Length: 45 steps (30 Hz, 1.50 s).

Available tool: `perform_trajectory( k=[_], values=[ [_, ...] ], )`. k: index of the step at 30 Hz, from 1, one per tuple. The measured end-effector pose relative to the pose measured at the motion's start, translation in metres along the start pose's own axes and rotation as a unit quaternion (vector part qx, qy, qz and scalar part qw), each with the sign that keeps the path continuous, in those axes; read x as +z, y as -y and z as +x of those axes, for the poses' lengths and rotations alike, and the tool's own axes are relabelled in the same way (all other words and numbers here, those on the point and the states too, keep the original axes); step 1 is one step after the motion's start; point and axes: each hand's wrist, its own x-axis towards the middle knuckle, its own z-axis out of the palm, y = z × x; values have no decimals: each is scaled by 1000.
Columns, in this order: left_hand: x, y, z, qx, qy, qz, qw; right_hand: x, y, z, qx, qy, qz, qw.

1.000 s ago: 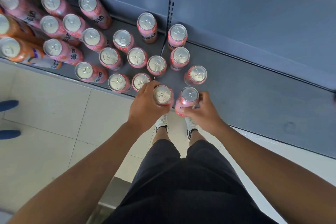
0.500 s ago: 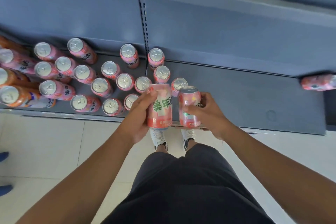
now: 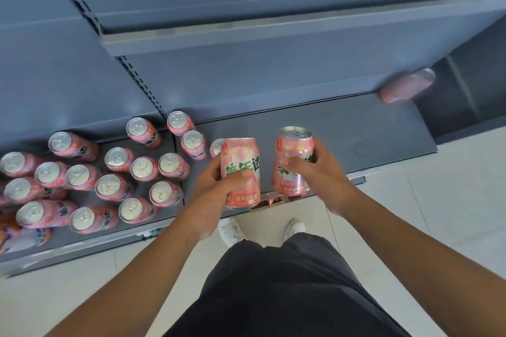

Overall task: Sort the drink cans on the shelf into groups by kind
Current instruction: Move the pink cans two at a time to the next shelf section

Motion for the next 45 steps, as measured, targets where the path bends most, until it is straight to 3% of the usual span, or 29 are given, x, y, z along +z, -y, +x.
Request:
perform_trajectory(
  k=[9,16,22,33,45],
  values=[
    [107,3,-5,57,38,110,992,-102,-9,-44,-107,-75,36,991],
    [223,20,-16,165,82,220,958,-206,-43,-87,-168,-100,37,980],
    [304,40,-14,202,135,265,933,-279,-66,-114,-192,-133,28,972],
    [375,46,31,189,198,337,901,-351,-91,-110,-188,-200,56,960],
    [413,28,143,156,197,314,916,-400,-73,-16,-133,-241,38,961]
  ],
)
